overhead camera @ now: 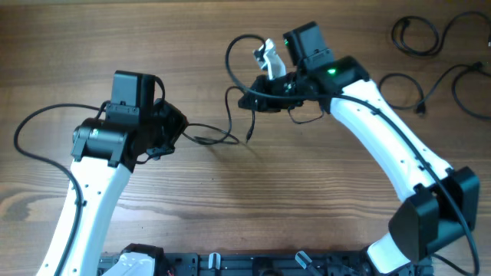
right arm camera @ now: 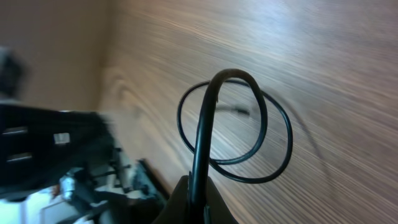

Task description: Untangle cables

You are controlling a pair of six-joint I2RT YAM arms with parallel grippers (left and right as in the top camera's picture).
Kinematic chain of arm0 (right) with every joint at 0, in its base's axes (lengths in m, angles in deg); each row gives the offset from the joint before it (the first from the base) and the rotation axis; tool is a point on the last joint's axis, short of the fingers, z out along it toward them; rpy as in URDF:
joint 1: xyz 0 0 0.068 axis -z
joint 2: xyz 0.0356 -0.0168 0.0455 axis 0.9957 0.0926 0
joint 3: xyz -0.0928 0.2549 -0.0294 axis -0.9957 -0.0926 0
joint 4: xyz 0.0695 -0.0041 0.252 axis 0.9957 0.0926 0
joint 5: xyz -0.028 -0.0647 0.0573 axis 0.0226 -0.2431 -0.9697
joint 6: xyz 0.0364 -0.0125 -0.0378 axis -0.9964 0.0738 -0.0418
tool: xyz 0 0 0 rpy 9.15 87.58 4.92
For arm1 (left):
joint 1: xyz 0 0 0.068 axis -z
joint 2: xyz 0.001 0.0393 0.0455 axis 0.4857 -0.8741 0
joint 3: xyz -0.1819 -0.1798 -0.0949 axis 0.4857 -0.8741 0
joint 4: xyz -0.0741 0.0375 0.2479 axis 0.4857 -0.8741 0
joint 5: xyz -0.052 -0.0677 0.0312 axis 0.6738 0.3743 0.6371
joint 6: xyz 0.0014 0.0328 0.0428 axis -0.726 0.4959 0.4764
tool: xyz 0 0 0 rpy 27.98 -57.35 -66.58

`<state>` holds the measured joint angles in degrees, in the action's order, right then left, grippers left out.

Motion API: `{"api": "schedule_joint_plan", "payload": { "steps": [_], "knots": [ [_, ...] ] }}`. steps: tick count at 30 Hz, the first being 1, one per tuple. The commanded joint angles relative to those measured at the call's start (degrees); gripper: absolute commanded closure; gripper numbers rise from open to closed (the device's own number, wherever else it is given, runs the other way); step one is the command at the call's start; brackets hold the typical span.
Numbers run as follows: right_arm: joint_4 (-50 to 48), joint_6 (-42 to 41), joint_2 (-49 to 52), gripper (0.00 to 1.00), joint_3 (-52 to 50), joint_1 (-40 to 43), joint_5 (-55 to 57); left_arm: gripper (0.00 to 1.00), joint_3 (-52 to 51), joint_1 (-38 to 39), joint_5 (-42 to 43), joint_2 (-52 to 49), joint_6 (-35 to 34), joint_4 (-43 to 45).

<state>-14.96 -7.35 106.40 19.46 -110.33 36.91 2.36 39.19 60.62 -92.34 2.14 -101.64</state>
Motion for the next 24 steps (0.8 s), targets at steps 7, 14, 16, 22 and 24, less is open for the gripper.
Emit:
{"api": "schedule_joint_plan", "payload": {
  "steps": [7, 14, 16, 22, 24],
  "knots": [
    [-11.4, -8.0, -5.9, 0.96, 1.8, 2.2, -25.0, 0.60, 0.4, 0.2, 11.2, -7.7, 12.9, 0.0],
    [-16.7, -11.7, -5.9, 0.96, 1.7, 6.7, -22.1, 0.63, 0.3, 8.2, 6.0, -15.2, 13.2, -3.1],
    [-13.4, -11.3, -5.9, 0.96, 1.7, 10.2, -22.2, 0.64, 0.3, 8.5, 1.6, -17.2, 13.2, -4.5],
    [3.6, -4.8, -5.9, 0.96, 1.7, 19.0, -2.8, 0.64, 0.3, 6.8, -13.9, -19.1, 12.3, -6.9],
    [9.9, -3.8, -5.9, 0.96, 1.7, 21.2, 8.9, 0.64, 0.3, 5.4, -13.9, -19.1, 12.3, -6.9]
  ]
}}
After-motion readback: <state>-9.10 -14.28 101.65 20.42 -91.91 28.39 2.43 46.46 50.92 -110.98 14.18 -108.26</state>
